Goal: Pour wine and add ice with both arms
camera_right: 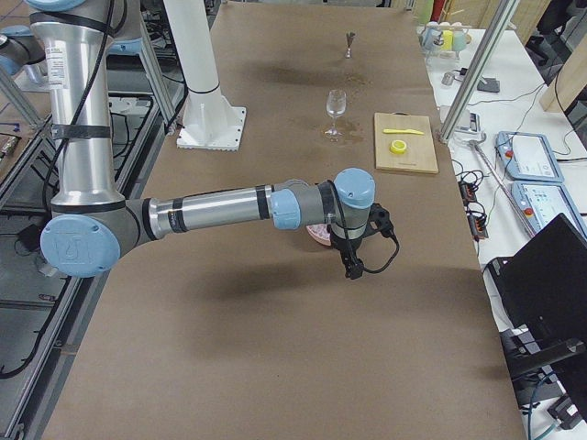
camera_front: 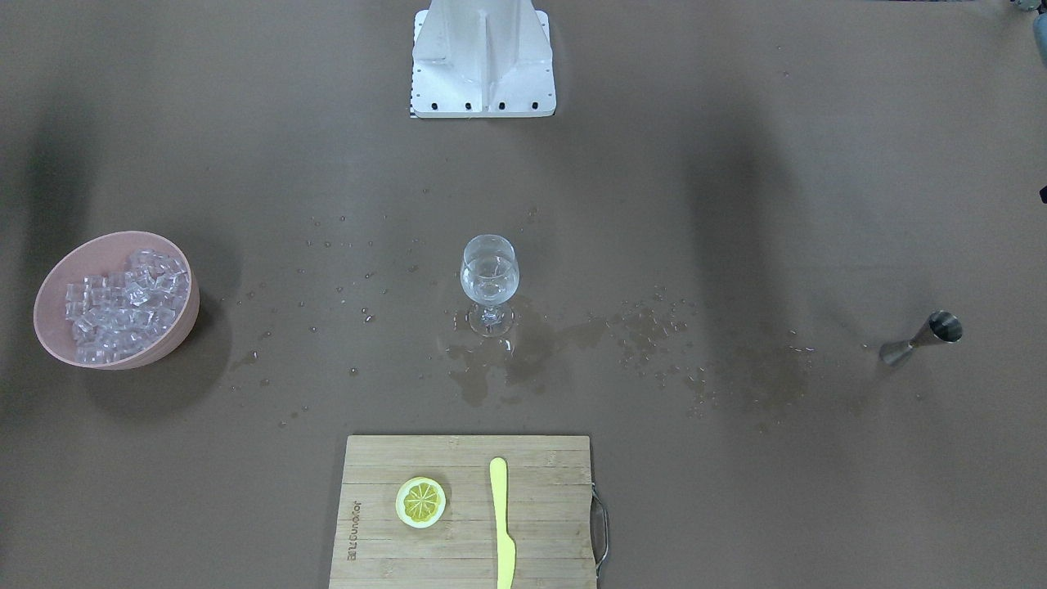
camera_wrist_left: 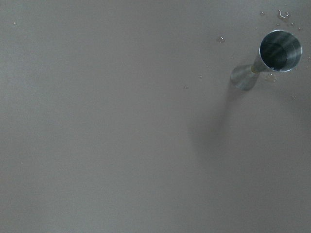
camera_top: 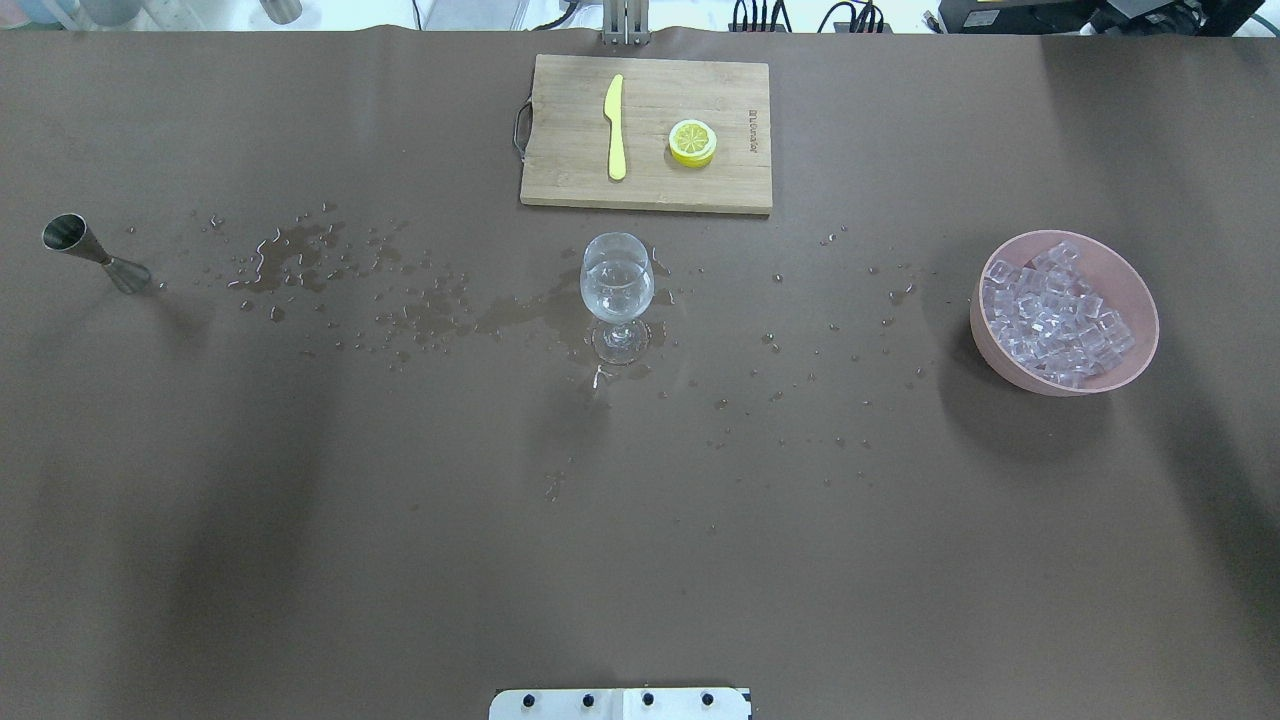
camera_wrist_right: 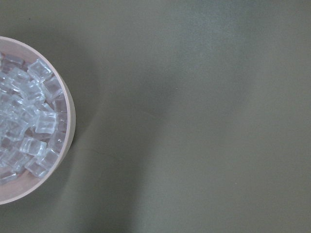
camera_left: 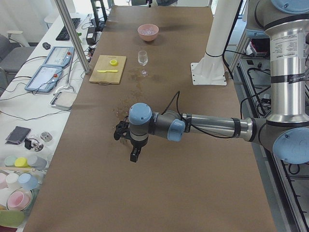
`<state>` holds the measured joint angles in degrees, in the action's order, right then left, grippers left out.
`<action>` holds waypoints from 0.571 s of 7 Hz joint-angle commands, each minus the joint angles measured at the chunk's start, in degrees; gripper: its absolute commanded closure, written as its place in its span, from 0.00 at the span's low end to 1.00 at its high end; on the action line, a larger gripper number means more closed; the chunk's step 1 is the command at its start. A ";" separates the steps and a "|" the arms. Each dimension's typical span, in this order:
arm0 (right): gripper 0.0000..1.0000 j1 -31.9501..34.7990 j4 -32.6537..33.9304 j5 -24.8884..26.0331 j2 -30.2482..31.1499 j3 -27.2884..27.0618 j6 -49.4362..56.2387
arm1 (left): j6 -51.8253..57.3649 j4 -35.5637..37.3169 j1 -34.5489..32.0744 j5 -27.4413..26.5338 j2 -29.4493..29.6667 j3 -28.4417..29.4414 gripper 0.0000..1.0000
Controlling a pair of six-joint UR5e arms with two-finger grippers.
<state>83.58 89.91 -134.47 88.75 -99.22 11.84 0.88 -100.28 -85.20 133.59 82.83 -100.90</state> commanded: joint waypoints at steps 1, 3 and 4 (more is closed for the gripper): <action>0.00 0.00 0.00 -0.09 0.02 -0.01 0.03 | 0.17 -0.18 -0.05 0.00 0.14 0.09 0.02; 0.00 0.00 0.00 -0.09 0.37 -0.80 -0.06 | 0.09 -0.35 0.04 -0.09 0.14 0.18 0.02; 0.00 0.00 0.00 -0.09 0.37 -0.89 -0.06 | 0.00 -0.35 0.04 -0.09 0.14 0.18 0.02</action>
<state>83.58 89.91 -134.56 89.07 -99.97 11.79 0.95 -100.60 -85.21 133.54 82.96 -100.74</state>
